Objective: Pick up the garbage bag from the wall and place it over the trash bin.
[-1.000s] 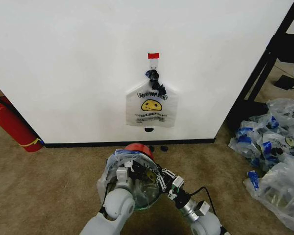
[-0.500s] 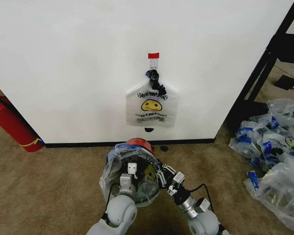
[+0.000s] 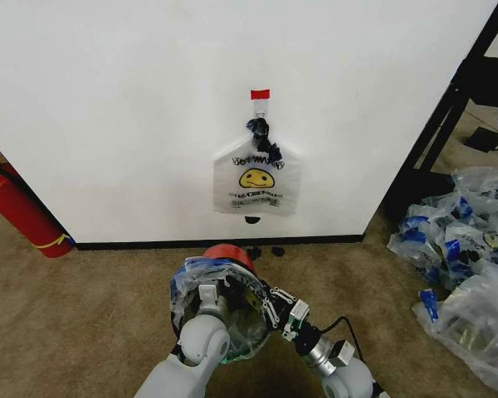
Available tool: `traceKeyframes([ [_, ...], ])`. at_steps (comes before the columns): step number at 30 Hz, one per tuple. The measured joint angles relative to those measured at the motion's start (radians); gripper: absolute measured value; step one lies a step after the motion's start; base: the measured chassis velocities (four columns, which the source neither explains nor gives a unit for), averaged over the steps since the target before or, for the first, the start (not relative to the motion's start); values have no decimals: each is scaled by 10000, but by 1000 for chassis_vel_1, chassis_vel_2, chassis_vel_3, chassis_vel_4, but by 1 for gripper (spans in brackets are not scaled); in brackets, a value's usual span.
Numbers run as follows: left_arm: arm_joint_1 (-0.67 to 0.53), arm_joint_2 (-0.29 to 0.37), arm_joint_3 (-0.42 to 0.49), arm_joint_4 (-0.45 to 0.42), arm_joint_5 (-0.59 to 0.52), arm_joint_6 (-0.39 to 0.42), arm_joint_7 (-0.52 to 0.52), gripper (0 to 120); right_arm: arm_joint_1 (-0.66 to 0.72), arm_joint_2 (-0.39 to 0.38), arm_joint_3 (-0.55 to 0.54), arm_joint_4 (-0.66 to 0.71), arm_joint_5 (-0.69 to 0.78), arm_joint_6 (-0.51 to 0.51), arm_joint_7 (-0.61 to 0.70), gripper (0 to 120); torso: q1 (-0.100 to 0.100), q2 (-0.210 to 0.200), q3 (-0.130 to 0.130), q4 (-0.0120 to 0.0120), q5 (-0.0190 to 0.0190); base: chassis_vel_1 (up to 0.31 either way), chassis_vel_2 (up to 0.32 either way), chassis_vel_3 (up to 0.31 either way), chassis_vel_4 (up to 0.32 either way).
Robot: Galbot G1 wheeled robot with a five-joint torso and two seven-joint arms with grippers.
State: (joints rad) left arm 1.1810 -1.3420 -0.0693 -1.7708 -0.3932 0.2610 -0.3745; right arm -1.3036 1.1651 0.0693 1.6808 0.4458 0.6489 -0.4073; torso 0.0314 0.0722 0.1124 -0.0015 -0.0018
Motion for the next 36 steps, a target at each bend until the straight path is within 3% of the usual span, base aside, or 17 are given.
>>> traceKeyframes([
  [12, 664, 14, 214, -614, 463, 329, 262, 0, 88, 184, -67, -126, 191, -11, 903, 2, 0, 0, 0, -1, -1, 0, 0, 0, 0],
  [21, 689, 212, 143, -557, 1882, 1125, 173, 0, 145, 197, 177, 22, -820, 240, 634, 2, 0, 0, 0, 0, -1, 0, 0, 0, 0],
  [28, 743, 307, 387, -470, 1950, 1456, 186, 0, 201, 163, 262, 135, -1095, 292, 413, 2, 0, 0, 0, 0, -1, 0, 0, 0, 0],
  [36, 450, 33, 743, -470, 1240, 953, 275, 0, 98, 151, 227, 160, -1248, 353, 71, 2, 0, 0, 0, -1, 0, 0, 0, 0, 0],
])
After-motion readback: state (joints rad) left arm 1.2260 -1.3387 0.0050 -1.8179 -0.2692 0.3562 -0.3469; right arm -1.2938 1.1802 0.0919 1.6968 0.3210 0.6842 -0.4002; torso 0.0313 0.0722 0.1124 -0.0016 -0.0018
